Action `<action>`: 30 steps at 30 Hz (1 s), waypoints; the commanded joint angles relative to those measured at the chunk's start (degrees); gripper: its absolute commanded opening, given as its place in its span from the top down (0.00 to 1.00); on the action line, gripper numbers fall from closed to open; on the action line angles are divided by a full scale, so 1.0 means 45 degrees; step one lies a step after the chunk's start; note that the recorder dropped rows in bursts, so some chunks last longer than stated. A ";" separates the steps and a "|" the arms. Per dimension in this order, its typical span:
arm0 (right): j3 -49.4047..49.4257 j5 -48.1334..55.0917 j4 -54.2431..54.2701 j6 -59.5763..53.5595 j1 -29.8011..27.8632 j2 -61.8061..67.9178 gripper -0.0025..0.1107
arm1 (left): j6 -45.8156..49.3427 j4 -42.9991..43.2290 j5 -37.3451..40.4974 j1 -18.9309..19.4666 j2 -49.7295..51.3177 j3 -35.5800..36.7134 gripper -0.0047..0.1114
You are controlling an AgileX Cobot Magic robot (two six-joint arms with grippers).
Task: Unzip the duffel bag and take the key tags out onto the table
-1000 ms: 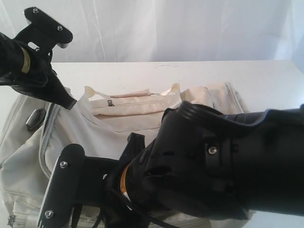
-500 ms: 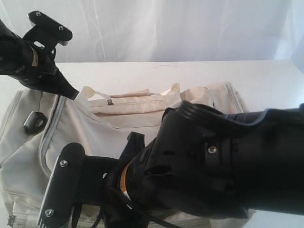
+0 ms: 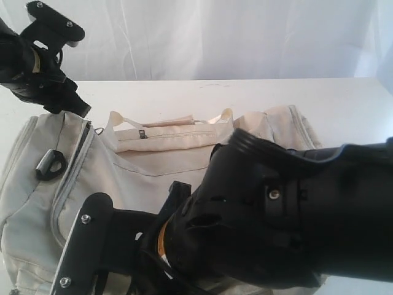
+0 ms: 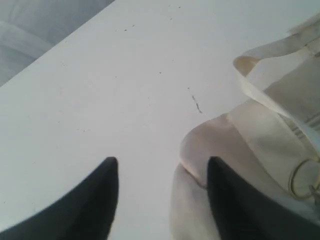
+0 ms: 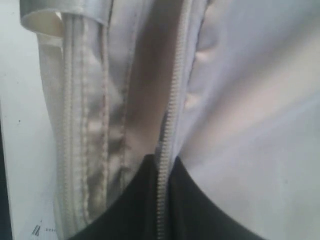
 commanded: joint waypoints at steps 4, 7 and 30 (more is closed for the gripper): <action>0.0188 0.0519 0.0114 0.0051 0.0014 0.0002 0.98 | 0.1136 -0.1115 0.1554 -0.0250 -0.1323 -0.0117 0.32; 0.0188 0.0519 0.0114 0.0051 0.0014 0.0002 0.98 | 0.1920 -0.2130 0.2251 -0.0535 -0.2135 -0.0117 0.33; -0.1806 0.4911 0.0016 0.4519 0.0014 -0.2943 0.43 | 0.6526 -0.8717 0.5216 -0.1482 -1.2158 0.6724 0.96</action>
